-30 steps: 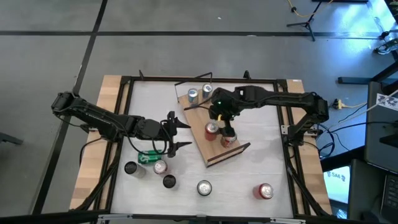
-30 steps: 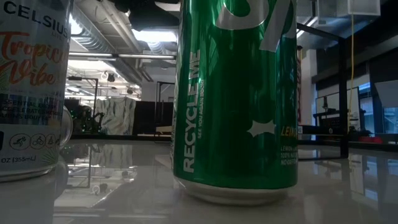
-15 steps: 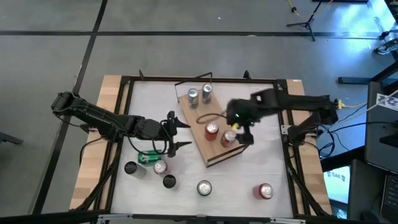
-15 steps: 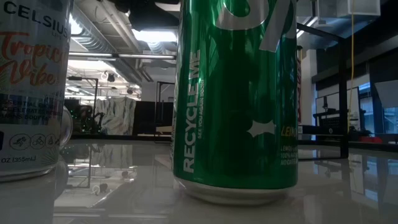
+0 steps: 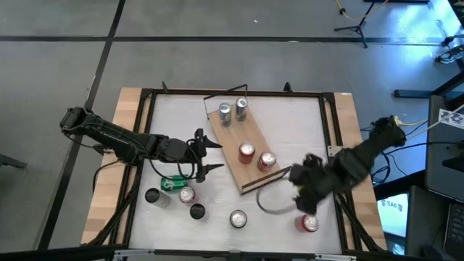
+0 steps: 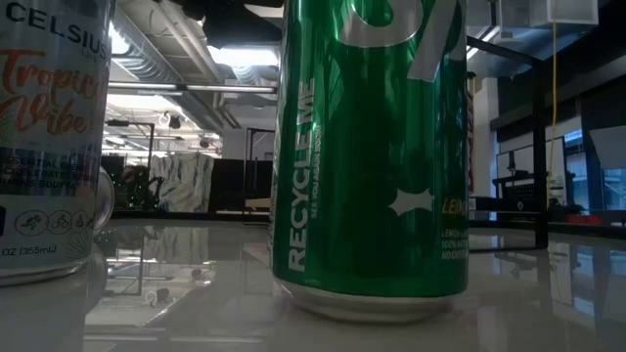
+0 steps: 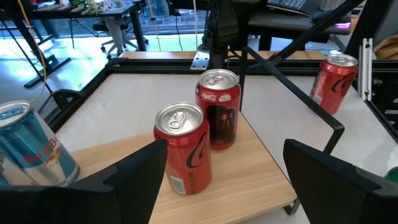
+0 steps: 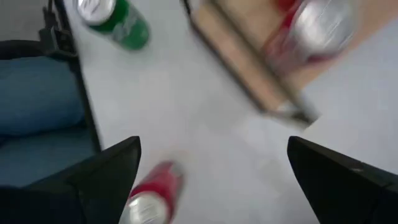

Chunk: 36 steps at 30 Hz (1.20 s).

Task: Place canned beverage on shelf
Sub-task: Put the red and black soda can on the shelf aligned with the other red and black soda can

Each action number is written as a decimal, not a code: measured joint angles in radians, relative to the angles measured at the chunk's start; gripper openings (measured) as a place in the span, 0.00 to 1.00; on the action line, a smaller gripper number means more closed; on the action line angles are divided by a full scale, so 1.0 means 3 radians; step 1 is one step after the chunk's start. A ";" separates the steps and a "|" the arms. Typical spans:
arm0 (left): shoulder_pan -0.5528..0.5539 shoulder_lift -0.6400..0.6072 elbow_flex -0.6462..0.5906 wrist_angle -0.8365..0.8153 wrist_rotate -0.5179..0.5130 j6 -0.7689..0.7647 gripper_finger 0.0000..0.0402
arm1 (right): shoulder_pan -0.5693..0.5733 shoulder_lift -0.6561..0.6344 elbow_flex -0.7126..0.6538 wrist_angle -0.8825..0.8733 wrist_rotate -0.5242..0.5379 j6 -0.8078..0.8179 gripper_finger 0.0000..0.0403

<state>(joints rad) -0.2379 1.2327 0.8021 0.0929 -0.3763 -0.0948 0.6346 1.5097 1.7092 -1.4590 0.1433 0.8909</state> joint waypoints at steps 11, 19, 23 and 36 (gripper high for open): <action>0.0000 0.0000 0.0000 -0.0001 -0.0004 0.0000 0.78 | 0.1030 0.0000 -0.0600 0.0096 0.0011 0.1747 0.99; 0.0000 0.0000 0.0000 -0.0003 -0.0005 -0.0007 0.78 | 0.1228 0.0000 -0.1045 0.0765 -0.0009 0.1820 0.99; 0.0000 0.0000 0.0000 -0.0003 -0.0005 -0.0023 0.78 | 0.1225 0.0001 -0.1173 0.1028 -0.0076 0.1807 0.99; 0.0000 0.0000 0.0000 -0.0004 -0.0005 -0.0027 0.78 | 0.1223 0.0001 -0.1209 0.0862 -0.0075 0.1716 0.99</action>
<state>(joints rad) -0.2379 1.2327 0.8021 0.0917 -0.3778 -0.1028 1.0016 1.5101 1.3464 -1.2005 0.1207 1.4057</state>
